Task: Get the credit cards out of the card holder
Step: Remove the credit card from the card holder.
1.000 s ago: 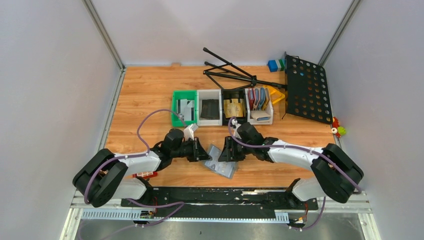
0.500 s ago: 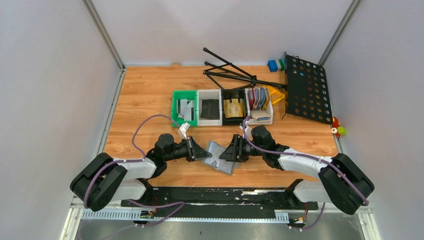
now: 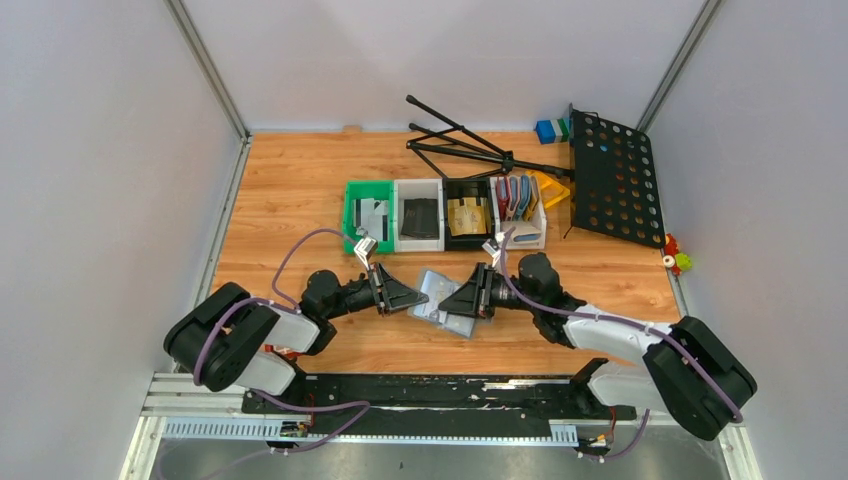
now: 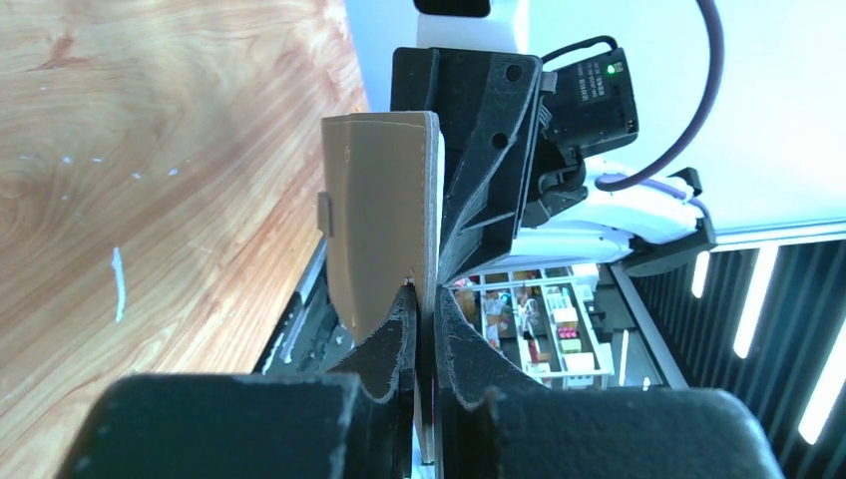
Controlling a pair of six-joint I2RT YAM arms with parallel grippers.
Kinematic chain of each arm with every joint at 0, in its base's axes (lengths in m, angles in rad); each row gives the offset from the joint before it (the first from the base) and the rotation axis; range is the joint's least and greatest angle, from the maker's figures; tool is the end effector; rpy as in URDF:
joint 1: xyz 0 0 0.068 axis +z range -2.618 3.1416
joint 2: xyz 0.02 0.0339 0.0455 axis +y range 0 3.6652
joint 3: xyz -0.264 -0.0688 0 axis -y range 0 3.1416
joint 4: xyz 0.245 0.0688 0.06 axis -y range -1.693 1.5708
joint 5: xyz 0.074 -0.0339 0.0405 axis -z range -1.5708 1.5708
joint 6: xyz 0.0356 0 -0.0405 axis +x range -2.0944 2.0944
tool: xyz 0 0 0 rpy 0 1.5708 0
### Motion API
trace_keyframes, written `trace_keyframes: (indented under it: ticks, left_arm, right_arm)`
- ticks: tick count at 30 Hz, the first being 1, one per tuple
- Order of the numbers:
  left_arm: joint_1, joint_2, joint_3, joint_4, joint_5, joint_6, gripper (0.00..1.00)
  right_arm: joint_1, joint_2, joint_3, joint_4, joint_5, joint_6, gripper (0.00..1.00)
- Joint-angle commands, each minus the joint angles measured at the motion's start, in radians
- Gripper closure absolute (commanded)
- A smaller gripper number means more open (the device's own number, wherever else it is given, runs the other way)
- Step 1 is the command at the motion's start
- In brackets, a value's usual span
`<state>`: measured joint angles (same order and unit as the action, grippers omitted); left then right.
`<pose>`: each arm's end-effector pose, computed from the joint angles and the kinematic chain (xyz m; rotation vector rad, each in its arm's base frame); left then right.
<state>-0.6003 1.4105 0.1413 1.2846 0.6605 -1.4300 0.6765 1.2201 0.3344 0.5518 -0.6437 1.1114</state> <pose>0.1610 -0.1367 0.1596 -0.1600 1.9990 -1.9764 0.1641 0.1592 0.1761 -0.0355 2.2902 1.7017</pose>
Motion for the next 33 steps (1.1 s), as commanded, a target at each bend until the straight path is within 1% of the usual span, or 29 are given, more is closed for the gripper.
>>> trace_keyframes:
  ticks: [1,5,12,16,19,22,24,26,27,28,29,30,31,32,33]
  left_arm:
    - [-0.004,0.037,0.000,0.217,0.019,-0.080,0.93]
    - [-0.004,0.068,0.005,0.259,0.022,-0.097,0.94]
    - [-0.004,0.078,0.004,0.276,0.023,-0.099,0.94]
    - [0.009,0.052,0.004,0.269,0.023,-0.101,0.94]
    - [0.054,0.018,0.001,0.246,0.044,-0.099,0.94]
    - [0.102,-0.034,-0.001,0.183,0.072,-0.080,0.95]
    - [0.129,-0.080,0.000,0.112,0.087,-0.053,0.95]
    - [0.149,-0.139,0.009,-0.007,0.103,-0.002,0.95]
    - [0.159,-0.179,0.018,-0.097,0.112,0.041,0.94]
    - [0.166,-0.222,0.033,-0.236,0.115,0.107,0.94]
    - [0.171,-0.277,0.055,-0.412,0.108,0.231,0.93]
    - [0.172,-0.330,0.090,-0.624,0.080,0.344,0.92]
    - [0.173,-0.391,0.136,-0.866,0.033,0.484,0.90]
    - [0.172,-0.461,0.199,-1.068,-0.039,0.600,0.88]
    - [0.172,-0.504,0.231,-1.229,-0.110,0.680,0.86]
  right_arm:
    - [0.005,-0.082,-0.010,0.120,0.001,0.027,0.76]
    - [0.005,-0.140,-0.009,0.106,0.015,0.004,0.81]
    - [0.006,-0.213,0.013,0.036,0.036,-0.034,1.00]
    - [0.002,-0.249,0.031,-0.069,0.053,-0.074,1.00]
    - [-0.015,-0.283,0.021,-0.134,0.064,-0.092,1.00]
    - [-0.036,-0.314,-0.002,-0.159,0.065,-0.096,1.00]
    - [-0.048,-0.332,-0.015,-0.174,0.065,-0.098,1.00]
    - [-0.062,-0.351,-0.017,-0.205,0.069,-0.110,1.00]
    - [-0.068,-0.360,-0.012,-0.236,0.075,-0.122,1.00]
    - [-0.075,-0.371,0.001,-0.279,0.092,-0.141,1.00]
    - [-0.079,-0.381,0.022,-0.337,0.118,-0.168,1.00]
    - [-0.081,-0.387,0.049,-0.401,0.151,-0.200,1.00]
    - [-0.083,-0.390,0.085,-0.472,0.200,-0.243,1.00]
    - [-0.082,-0.383,0.137,-0.528,0.231,-0.284,1.00]
    - [-0.082,-0.368,0.173,-0.584,0.258,-0.323,1.00]
